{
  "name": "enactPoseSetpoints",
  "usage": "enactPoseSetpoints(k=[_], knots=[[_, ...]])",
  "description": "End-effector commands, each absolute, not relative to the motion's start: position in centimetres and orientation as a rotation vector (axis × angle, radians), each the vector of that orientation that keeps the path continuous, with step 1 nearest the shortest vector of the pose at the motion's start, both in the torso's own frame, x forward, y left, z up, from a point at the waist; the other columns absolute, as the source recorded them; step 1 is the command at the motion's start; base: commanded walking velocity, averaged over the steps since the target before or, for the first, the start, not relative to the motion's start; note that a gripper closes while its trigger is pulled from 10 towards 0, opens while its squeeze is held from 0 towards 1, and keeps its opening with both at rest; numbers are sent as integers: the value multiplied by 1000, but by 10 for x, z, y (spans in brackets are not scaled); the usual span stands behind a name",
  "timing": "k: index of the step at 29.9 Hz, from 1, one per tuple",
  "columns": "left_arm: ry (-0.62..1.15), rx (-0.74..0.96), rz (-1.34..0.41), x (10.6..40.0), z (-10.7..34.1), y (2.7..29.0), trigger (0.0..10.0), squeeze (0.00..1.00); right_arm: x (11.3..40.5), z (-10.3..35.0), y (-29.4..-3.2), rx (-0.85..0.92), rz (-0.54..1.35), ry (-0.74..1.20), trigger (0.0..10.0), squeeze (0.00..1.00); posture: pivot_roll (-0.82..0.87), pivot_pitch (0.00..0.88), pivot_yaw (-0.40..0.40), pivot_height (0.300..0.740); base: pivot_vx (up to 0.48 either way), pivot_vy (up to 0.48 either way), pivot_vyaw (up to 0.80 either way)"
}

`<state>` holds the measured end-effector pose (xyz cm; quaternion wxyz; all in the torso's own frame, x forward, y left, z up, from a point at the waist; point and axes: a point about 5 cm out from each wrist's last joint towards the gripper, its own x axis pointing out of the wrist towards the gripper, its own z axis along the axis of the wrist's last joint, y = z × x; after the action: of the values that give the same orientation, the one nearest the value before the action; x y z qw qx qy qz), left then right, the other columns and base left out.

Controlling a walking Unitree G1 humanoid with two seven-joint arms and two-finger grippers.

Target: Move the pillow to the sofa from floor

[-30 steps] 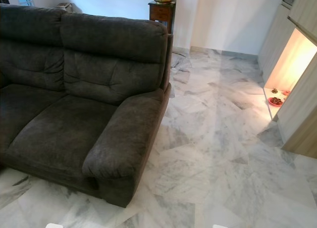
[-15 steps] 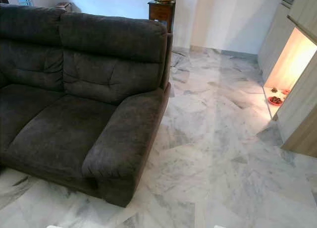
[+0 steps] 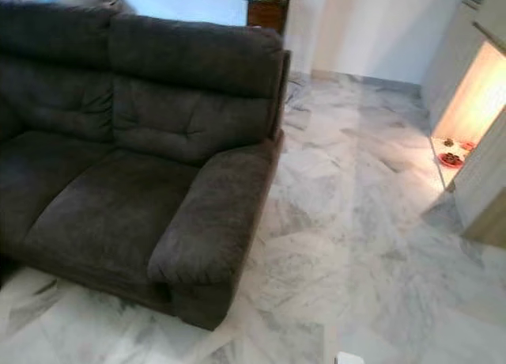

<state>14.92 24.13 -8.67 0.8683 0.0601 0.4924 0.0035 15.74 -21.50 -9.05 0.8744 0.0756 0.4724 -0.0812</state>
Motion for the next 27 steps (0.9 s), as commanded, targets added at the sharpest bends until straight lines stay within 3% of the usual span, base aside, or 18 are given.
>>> enactPoseSetpoints(k=[1,27], knots=[[1059,144,2,142,-89,244,10000,0,158,-91,-212,165,-172,985,10000,0,89,42,-11,740,0,375,0],[1076,145,10,138,-90,246,10000,0,157,-92,-210,170,-159,990,10000,0,94,48,-8,740,0,373,0]])
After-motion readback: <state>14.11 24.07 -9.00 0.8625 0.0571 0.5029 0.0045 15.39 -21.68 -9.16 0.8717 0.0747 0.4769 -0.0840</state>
